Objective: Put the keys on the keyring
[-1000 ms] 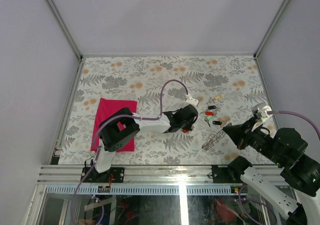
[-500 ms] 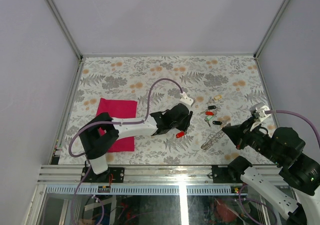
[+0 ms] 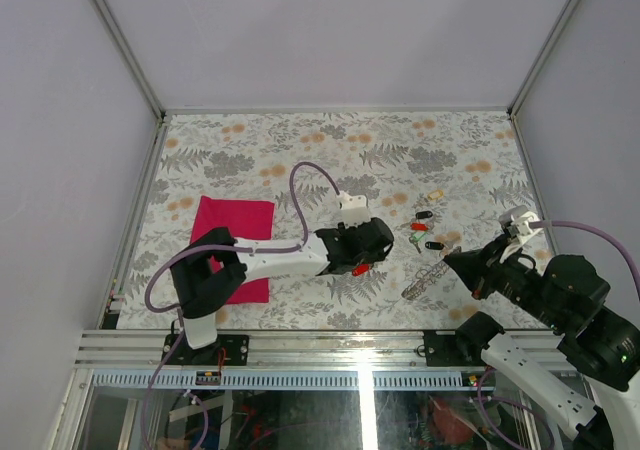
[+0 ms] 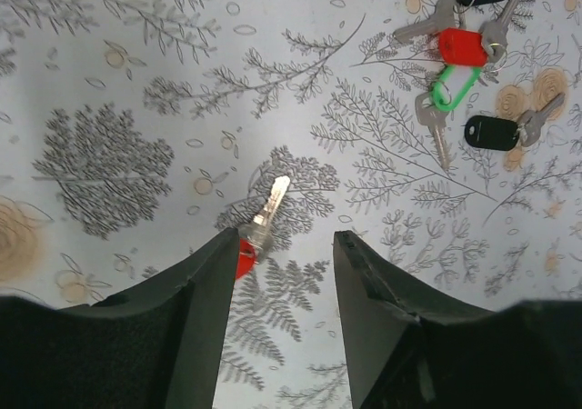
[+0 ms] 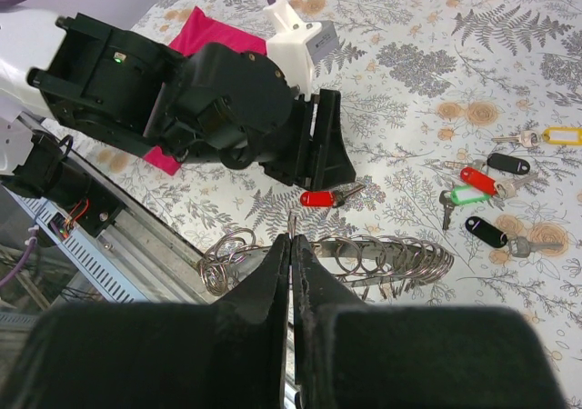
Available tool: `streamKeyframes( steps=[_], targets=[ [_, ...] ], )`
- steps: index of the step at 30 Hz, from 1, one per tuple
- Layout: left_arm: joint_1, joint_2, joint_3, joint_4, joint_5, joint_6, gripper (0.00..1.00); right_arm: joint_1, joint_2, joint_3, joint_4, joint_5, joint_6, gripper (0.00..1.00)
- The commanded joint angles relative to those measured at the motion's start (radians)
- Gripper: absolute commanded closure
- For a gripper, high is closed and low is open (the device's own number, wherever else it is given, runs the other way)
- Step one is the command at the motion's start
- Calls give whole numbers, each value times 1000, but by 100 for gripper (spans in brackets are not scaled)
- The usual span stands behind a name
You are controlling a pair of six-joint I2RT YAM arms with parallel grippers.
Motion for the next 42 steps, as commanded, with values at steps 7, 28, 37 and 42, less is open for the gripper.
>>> streamKeyframes(
  steps=[7, 28, 37, 42],
  targets=[
    [-46, 65, 46, -84, -76, -205, 56, 4, -25, -2, 74, -18, 3, 100],
    [-46, 148, 111, -117, -73, -173, 65, 4, -19, -3, 74, -25, -3, 100],
    [-47, 153, 110, -144, -102, -165, 73, 4, -18, -8, 74, -24, -6, 100],
    [-47, 159, 112, -171, -123, -155, 78, 5, -20, -10, 75, -25, -6, 100]
  ],
)
